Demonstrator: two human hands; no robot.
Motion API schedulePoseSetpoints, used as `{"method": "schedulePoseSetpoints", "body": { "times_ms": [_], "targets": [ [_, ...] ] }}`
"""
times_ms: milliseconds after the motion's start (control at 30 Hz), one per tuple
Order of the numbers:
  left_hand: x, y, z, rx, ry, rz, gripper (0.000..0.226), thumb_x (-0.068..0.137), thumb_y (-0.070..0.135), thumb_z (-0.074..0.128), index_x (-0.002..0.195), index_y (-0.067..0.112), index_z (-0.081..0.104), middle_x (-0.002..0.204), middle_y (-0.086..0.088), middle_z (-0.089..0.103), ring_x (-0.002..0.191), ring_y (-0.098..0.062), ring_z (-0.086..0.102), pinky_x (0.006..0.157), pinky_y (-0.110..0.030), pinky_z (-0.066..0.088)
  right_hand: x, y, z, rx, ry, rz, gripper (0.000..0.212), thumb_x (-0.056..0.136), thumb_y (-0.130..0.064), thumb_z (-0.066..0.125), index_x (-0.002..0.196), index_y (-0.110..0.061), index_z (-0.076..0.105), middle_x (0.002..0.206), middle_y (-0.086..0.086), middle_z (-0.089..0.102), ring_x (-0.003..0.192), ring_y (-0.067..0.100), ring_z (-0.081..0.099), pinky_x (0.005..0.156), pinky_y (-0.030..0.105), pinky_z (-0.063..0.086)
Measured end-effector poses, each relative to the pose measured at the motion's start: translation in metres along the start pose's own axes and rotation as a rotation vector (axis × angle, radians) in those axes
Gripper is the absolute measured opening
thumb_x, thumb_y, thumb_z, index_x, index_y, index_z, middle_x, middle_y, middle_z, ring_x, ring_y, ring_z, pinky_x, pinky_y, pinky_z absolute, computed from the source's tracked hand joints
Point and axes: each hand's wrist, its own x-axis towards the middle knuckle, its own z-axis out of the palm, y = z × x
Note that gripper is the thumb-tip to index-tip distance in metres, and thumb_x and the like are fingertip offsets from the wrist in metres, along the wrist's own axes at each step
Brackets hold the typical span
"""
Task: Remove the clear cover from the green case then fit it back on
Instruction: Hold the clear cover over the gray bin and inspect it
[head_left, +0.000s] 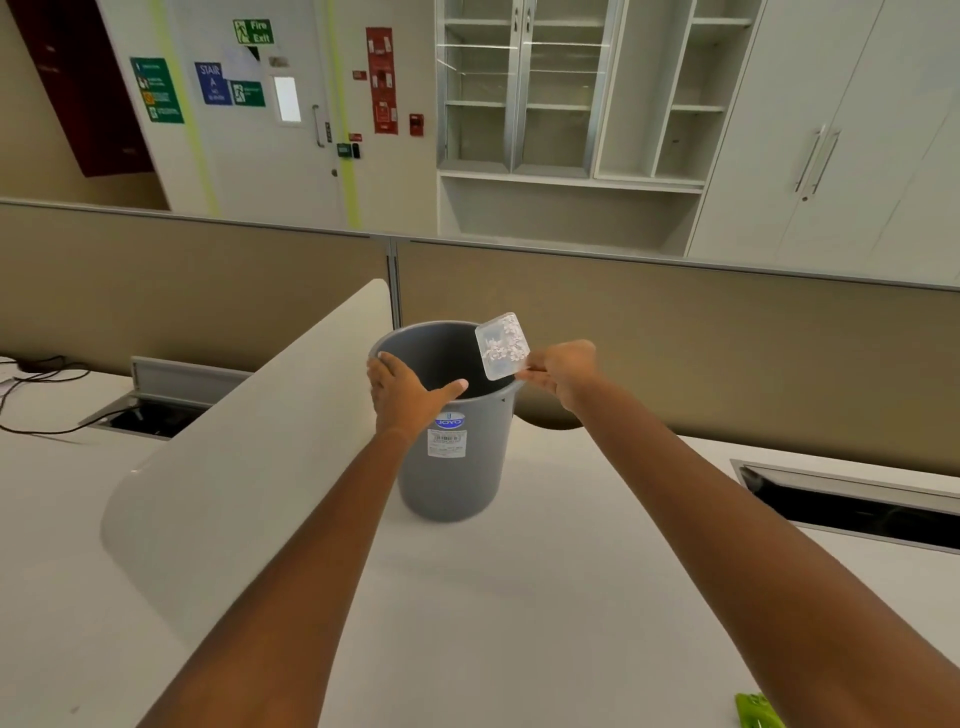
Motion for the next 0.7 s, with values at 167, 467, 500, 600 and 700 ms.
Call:
{"method": "schedulePoseSetpoints", "body": {
  "times_ms": [167, 467, 500, 600, 700],
  "targets": [
    [0.008, 0.000, 0.001, 0.091, -0.107, -0.025, 0.118, 0.071, 0.048, 0.071, 0.145, -0.001, -0.007, 0.157, -0.018, -0.002, 0.145, -0.034, 0.004, 0.118, -0.044, 0.018, 0.024, 0.000, 0.033, -0.444, 0.194, -0.148, 0.025, 0.078, -0.002, 0.063, 0.101, 0.007, 0.066, 0.101, 0.017, 0.070, 0.089, 0.023, 0.069, 0.067, 0.026, 0.051],
    [0.014, 0.003, -0.002, 0.129, -0.123, -0.038, 0.121, 0.068, 0.047, 0.074, 0.144, -0.004, -0.005, 0.156, -0.019, 0.004, 0.144, -0.034, 0.008, 0.117, -0.044, 0.022, 0.023, 0.014, 0.057, -1.010, -0.014, -0.583, 0.032, 0.082, 0.005, 0.048, 0.108, 0.000, 0.066, 0.113, 0.020, 0.066, 0.101, 0.034, 0.061, 0.087, 0.036, 0.049],
    [0.014, 0.002, -0.001, 0.131, -0.120, -0.036, 0.121, 0.068, 0.047, 0.074, 0.145, -0.003, -0.005, 0.156, -0.019, 0.004, 0.144, -0.034, 0.009, 0.117, -0.044, 0.023, 0.024, 0.015, 0.057, -1.056, -0.053, -0.618, 0.030, 0.083, 0.003, 0.050, 0.108, -0.001, 0.066, 0.113, 0.020, 0.066, 0.101, 0.032, 0.061, 0.086, 0.034, 0.049],
    [0.013, -0.001, -0.001, 0.141, -0.110, -0.036, 0.120, 0.068, 0.048, 0.073, 0.145, -0.002, -0.005, 0.156, -0.017, 0.005, 0.144, -0.034, 0.010, 0.117, -0.044, 0.024, 0.024, 0.016, 0.056, -1.164, -0.175, -0.708, 0.027, 0.084, 0.000, 0.055, 0.107, -0.003, 0.067, 0.111, 0.018, 0.068, 0.099, 0.029, 0.062, 0.086, 0.029, 0.048],
    [0.013, -0.004, -0.002, 0.142, -0.095, -0.038, 0.119, 0.068, 0.049, 0.073, 0.145, -0.001, -0.003, 0.156, -0.016, 0.007, 0.144, -0.033, 0.012, 0.116, -0.043, 0.026, 0.025, 0.015, 0.056, -1.195, -0.211, -0.768, 0.025, 0.085, -0.001, 0.055, 0.107, -0.003, 0.067, 0.110, 0.017, 0.068, 0.098, 0.028, 0.062, 0.088, 0.029, 0.048]
  ]
}}
